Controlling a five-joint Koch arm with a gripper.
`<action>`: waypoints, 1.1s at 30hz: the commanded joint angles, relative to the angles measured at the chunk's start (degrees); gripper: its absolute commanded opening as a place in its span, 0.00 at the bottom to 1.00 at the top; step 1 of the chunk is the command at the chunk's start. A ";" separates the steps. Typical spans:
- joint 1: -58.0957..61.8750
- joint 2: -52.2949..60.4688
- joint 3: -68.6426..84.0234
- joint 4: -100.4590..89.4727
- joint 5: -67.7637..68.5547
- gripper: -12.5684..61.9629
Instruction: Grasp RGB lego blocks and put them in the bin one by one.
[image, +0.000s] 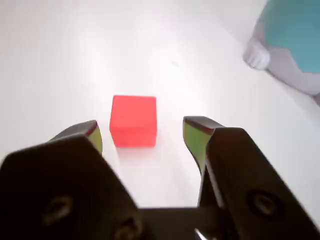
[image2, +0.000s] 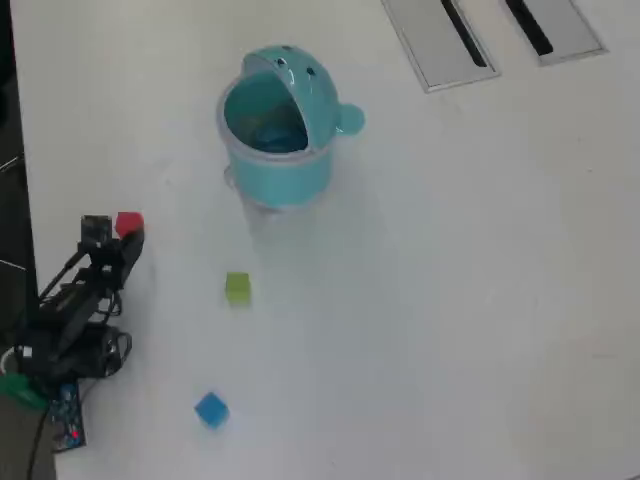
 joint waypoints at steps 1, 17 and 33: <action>-0.62 -1.32 -4.83 -0.35 -0.09 0.56; -0.79 -12.48 -9.67 -2.99 -1.58 0.56; -1.85 -22.32 -12.83 -9.05 -1.67 0.55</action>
